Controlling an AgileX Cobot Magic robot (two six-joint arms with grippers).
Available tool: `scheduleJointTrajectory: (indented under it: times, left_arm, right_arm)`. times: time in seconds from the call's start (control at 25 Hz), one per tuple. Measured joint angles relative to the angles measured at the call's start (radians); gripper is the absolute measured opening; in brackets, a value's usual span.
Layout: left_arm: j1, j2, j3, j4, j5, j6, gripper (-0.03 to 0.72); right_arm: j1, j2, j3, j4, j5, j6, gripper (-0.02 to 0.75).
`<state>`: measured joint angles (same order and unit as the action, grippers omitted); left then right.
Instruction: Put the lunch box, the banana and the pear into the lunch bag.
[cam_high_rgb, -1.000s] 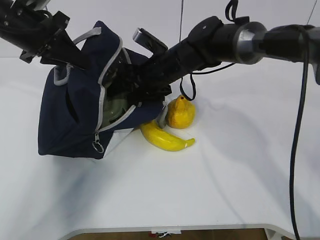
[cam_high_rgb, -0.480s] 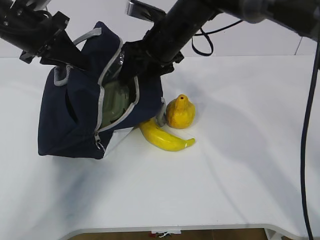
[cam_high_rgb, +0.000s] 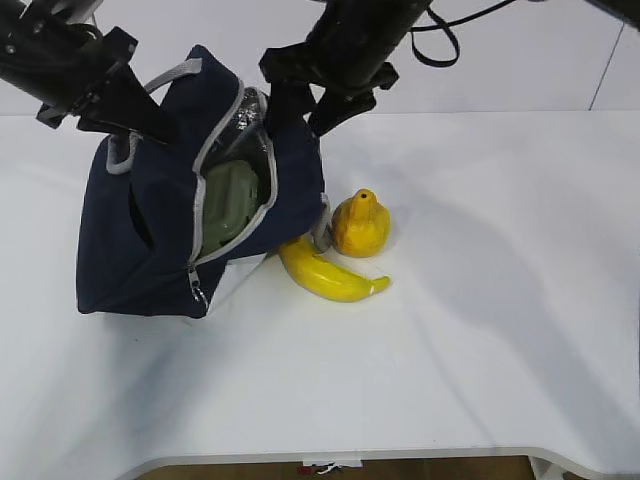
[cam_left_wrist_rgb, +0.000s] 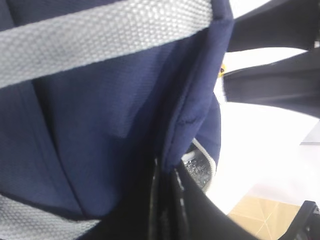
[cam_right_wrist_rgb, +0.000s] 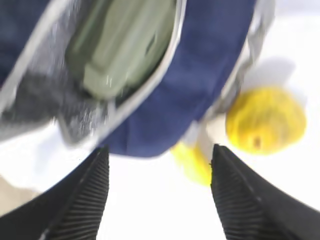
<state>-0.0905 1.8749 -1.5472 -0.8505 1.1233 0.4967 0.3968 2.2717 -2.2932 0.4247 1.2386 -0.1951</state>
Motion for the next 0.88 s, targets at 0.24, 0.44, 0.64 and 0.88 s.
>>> scheduleJointTrajectory:
  times: [0.24,0.44,0.64,0.88]
  left_arm:
    - [0.007,0.000,0.000,0.004,0.006,0.000,0.001]
    - [0.011,0.000,0.000,0.008,0.009,0.000,0.001]
    - [0.011,0.000,0.000,0.031,0.013,0.000,0.001]
    - [0.011,0.000,0.000,0.039,0.021,0.000,0.001]
  right_arm:
    - [0.000,-0.163,0.210,-0.062,0.000,0.021,0.508]
    - [0.000,-0.278,0.375,-0.064,0.001,-0.031,0.508]
    - [0.000,-0.294,0.469,-0.064,0.001,-0.100,0.508]
    - [0.000,-0.294,0.516,-0.064,0.001,-0.206,0.508]
